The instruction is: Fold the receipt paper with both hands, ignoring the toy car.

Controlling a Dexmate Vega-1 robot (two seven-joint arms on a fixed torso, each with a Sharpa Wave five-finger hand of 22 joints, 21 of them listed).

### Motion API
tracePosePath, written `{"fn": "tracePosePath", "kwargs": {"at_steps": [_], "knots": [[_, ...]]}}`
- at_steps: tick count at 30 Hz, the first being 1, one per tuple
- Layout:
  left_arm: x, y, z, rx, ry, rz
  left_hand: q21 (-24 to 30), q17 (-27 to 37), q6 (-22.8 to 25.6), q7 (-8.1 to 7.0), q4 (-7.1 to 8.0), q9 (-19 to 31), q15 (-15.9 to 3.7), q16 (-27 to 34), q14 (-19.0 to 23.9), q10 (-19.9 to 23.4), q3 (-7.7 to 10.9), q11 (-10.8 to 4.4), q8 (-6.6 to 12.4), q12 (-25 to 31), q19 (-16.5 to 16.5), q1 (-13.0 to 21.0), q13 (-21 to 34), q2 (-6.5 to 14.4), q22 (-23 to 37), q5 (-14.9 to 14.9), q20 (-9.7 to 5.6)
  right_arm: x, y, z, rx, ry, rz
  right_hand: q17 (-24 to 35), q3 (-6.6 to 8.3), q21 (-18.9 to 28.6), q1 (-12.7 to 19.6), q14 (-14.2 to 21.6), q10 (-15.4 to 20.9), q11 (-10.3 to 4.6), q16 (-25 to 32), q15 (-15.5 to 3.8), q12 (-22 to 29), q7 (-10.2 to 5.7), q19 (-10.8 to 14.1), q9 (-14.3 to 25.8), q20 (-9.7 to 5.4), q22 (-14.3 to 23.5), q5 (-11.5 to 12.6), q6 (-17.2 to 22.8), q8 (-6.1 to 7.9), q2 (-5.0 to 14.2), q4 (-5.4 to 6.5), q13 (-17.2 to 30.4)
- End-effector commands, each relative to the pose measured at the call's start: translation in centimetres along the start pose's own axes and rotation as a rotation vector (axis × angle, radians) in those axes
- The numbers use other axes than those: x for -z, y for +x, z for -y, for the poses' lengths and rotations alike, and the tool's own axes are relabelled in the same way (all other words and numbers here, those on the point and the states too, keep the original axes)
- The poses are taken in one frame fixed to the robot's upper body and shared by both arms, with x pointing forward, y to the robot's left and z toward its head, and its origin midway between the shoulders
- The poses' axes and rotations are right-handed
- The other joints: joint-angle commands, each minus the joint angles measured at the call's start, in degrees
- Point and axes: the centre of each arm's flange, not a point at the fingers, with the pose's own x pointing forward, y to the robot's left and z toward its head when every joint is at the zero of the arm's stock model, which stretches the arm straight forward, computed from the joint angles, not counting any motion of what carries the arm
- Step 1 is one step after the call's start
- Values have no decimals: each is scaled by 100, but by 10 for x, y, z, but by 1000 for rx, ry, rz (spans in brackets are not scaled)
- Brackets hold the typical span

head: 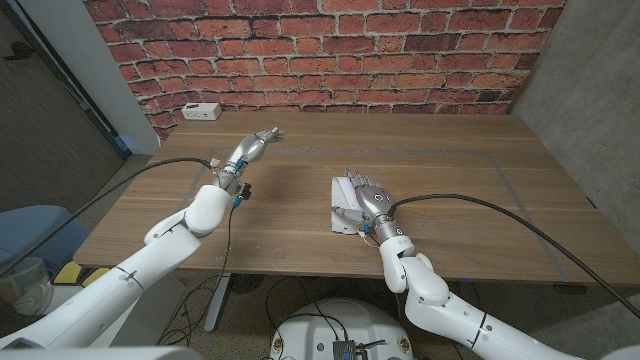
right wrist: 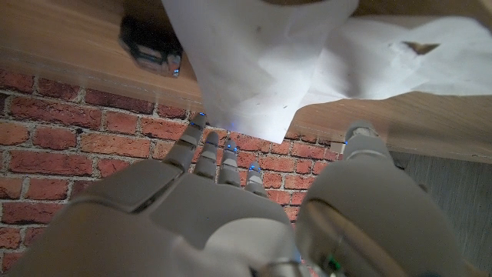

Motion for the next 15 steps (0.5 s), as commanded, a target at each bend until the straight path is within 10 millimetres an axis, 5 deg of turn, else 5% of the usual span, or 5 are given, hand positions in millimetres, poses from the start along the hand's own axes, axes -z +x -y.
{"fn": "tracePosePath", "kwargs": {"at_steps": [1,5,8,10,15], "knots": [[2,-4,1,0,-7,3,-6,7,-50,7,-6,18,-8,13,-12,-33,46,-13,-5,6,-6,47,26,307,11,-19,37,-3,17,-7,-18,-35,-60,-78,71,114,220,493,-39,-54,180,-210,75,-10,297,4,89,6,73,-55,91,224,-94,2],[3,-4,0,1,-8,4,-9,7,-62,-4,-10,18,-3,12,-19,-41,50,-9,-5,5,-11,48,27,301,11,-21,38,0,20,-9,-5,-27,-48,-179,270,276,649,838,15,-170,250,-363,117,-18,832,0,79,-11,102,30,134,475,-308,-8],[4,-3,0,5,-3,4,-11,7,-78,-11,-13,18,0,13,-24,-46,52,-12,-6,4,-14,48,28,296,11,-22,37,2,20,-8,30,-18,-33,-240,411,441,922,1353,183,-284,372,-550,180,-15,1389,-3,-67,-17,69,173,163,645,-450,-14],[5,-2,0,11,1,5,-14,7,-73,-19,-15,18,-3,13,-25,-50,54,-9,-1,4,-19,49,29,291,11,-23,38,3,18,-5,72,-1,-7,-266,498,551,1056,1715,428,-363,447,-636,252,-12,1763,-5,-115,-19,28,388,208,751,-510,-20],[5,0,-1,14,4,11,-17,8,-101,-25,-23,18,-5,12,-35,-64,57,-14,-4,1,-22,50,32,279,11,-25,48,4,12,-1,146,22,43,-339,952,658,1706,2369,1130,-482,488,-780,393,-78,2256,-15,-167,-24,-128,1361,399,1097,-720,-40]]}}
